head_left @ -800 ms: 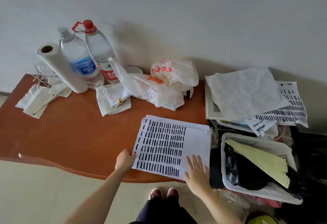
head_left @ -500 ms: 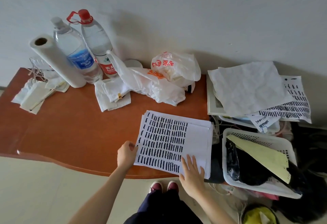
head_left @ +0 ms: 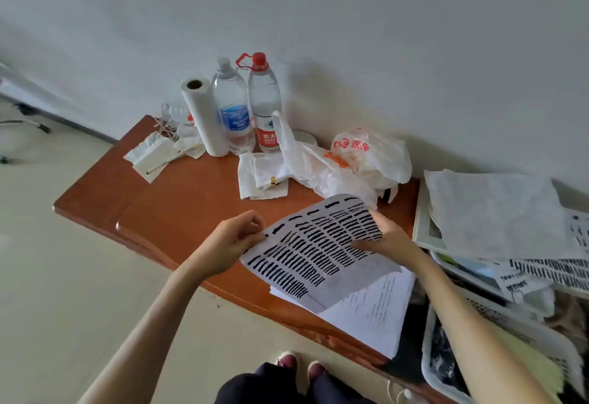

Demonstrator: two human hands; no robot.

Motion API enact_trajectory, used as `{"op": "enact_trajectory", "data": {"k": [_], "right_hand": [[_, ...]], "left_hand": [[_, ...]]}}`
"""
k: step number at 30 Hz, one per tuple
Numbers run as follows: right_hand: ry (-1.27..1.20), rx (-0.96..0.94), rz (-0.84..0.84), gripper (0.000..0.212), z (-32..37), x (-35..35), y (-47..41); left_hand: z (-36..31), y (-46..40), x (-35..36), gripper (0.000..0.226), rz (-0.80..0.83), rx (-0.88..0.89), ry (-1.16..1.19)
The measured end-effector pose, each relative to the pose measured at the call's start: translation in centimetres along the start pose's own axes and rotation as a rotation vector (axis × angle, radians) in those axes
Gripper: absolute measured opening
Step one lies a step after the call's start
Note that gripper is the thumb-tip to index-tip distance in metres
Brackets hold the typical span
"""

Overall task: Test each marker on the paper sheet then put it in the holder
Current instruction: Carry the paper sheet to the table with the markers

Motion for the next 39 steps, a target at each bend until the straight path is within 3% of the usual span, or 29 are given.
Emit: {"op": "enact_trajectory", "data": {"k": [4,6,10,11,14,17,21,27,34,39], "right_hand": [[0.104,-0.192,0.279,0.039,5.0,0.9,0.0],[0.21,-0.273,0.303,0.041,6.9,2.1,0.4],[0.408,-0.467,0.3,0.081,8.8,6.2,1.9],[0.403,-0.508,0.292,0.077,9.1,7.2,2.4],[0.315,-0.554,0.364,0.03,9.7,11.3,4.2],[0.309,-0.548,0.505,0.03,10.0,16.6,5.5],[0.332,-0.626,0.563,0.039,12.2,22.8,6.7],[0.406,-0.714,0.613,0.046,17.3,32.2,5.7],[0.529,-0.7,0.598,0.064,23.3,41.9,1.5],[0.51,-0.68,0.548,0.039,29.9,46.3,-2.1]], "left_hand": [[-1.6,4.4,-3.5,0.013,-0.21,0.035,0.022],[-1.0,7.0,-4.5,0.018,-0.378,0.024,0.006],[2.9,13.3,-3.7,0.017,-0.745,-0.068,0.024],[4.2,15.1,-3.0,0.016,-0.828,-0.098,0.059],[7.9,20.9,-0.4,0.026,-1.111,-0.177,0.276],[10.5,25.9,3.3,0.027,-1.314,-0.222,0.64],[13.2,31.0,7.6,0.027,-1.471,-0.261,0.886],[16.7,36.3,7.0,0.028,-1.669,-0.266,0.922],[20.1,40.9,-6.4,0.033,-1.677,-0.24,0.827],[21.8,42.8,-17.9,0.033,-1.657,-0.22,0.741]]}}
Point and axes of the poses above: each hand's wrist, its own y-axis away from the middle knuckle, its own x-axis out of the palm, z = x × y, the point moved 6 cm from there along -y, towards the middle knuckle, and after that the axes turned 10 degrees about y, right-handed, at the moved point
